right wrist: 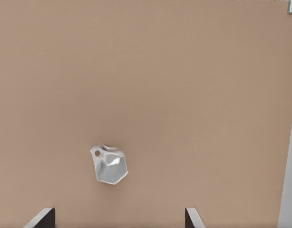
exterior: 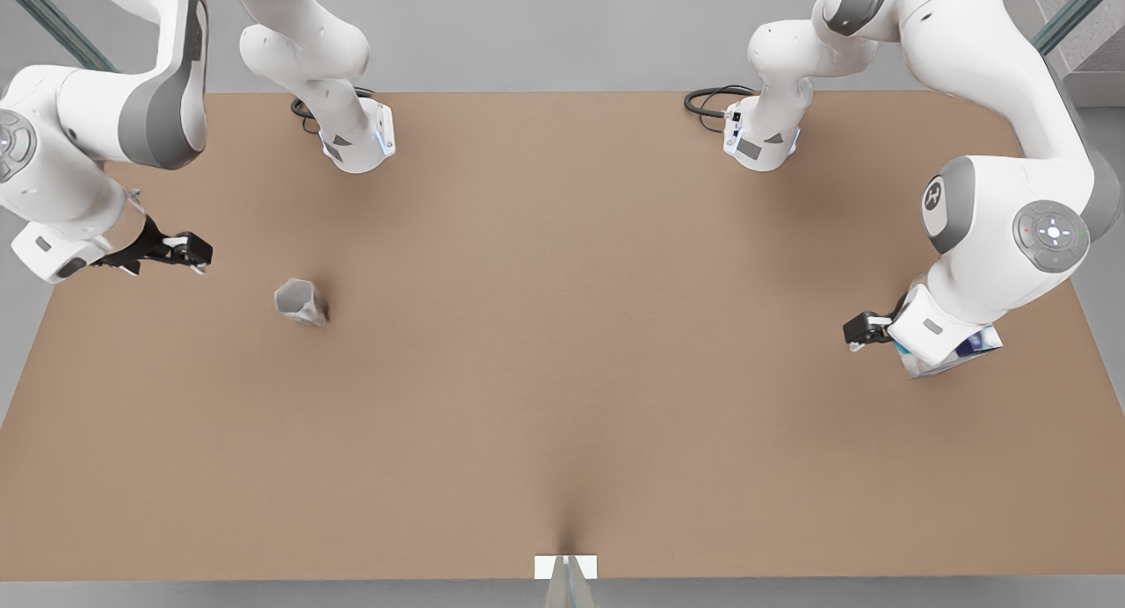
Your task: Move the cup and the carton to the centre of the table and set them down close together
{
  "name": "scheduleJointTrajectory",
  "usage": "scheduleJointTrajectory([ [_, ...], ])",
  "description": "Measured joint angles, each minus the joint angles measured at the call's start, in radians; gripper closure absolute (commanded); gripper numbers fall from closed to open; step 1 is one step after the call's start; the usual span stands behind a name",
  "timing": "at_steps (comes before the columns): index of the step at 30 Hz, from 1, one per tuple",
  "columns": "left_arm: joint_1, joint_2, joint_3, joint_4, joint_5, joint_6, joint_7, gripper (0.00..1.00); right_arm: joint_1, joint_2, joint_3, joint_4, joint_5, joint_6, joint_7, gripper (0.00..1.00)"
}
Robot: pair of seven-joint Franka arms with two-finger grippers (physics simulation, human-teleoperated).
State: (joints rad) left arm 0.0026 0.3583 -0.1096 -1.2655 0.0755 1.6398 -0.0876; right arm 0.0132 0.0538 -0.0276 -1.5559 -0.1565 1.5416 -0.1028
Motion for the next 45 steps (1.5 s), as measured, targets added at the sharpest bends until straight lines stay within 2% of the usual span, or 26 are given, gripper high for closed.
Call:
scheduleJointTrajectory([
  [3,0.014,-0.001,-0.002,0.0,-0.001,-0.003,0.002,0.0,0.029,0.076,0.0,-0.009,0.0,-0.001,0.055,0.0],
  [5,0.037,0.002,0.0,0.0,-0.003,-0.001,0.002,0.0,-0.005,0.114,0.002,-0.083,0.001,0.009,0.176,0.0],
  [9,0.27,0.036,0.002,-0.012,0.008,-0.05,0.001,0.0,-0.122,0.096,0.003,-0.35,0.102,0.2,0.398,0.0],
  [10,0.344,0.051,0.001,-0.01,0.011,-0.044,0.005,0.0,-0.136,0.098,0.003,-0.364,0.103,0.212,0.395,0.0],
  [12,0.409,0.075,0.001,-0.009,0.015,-0.035,0.005,0.0,-0.148,0.097,0.003,-0.412,0.103,0.255,0.394,0.0],
  [14,0.468,0.093,0.001,-0.005,0.017,-0.007,0.18,0.0,-0.141,0.048,0.004,-0.516,0.136,0.331,0.405,0.0],
  [17,0.496,0.116,-0.003,0.0,0.016,0.015,0.307,0.0,-0.159,0.04,0.003,-0.573,0.185,0.385,0.56,0.0],
  [20,0.481,0.103,-0.03,-0.031,0.006,0.006,0.273,0.0,-0.206,0.051,0.003,-0.573,0.186,0.399,0.553,0.0],
  [23,0.476,-0.013,-0.087,-0.173,-0.009,0.014,0.163,0.0,-0.187,0.061,0.004,-0.588,0.186,0.407,0.551,0.0],
  [27,0.464,-0.152,-0.124,-0.351,-0.013,0.039,0.07,0.0,-0.178,0.043,0.006,-0.679,0.205,0.521,0.552,0.0],
  [30,0.48,-0.136,-0.127,-0.384,-0.012,0.09,0.07,0.0,-0.184,0.022,0.016,-0.734,0.213,0.58,0.551,0.0],
  [34,0.671,-0.087,-0.126,-0.417,-0.001,0.171,0.182,0.0,-0.195,0.013,0.026,-0.779,0.213,0.624,0.538,0.0],
  [36,0.679,-0.096,-0.126,-0.506,0.005,0.235,0.176,0.0,-0.196,0.006,0.027,-0.798,0.213,0.642,0.538,0.0],
  [39,0.611,-0.089,-0.127,-0.537,0.01,0.248,0.083,0.01,-0.182,0.003,0.028,-0.814,0.215,0.647,0.538,0.0],
  [45,0.628,-0.082,-0.127,-0.579,0.034,0.301,0.085,0.01,-0.191,0.017,0.028,-0.831,0.233,0.676,0.537,0.0],
])
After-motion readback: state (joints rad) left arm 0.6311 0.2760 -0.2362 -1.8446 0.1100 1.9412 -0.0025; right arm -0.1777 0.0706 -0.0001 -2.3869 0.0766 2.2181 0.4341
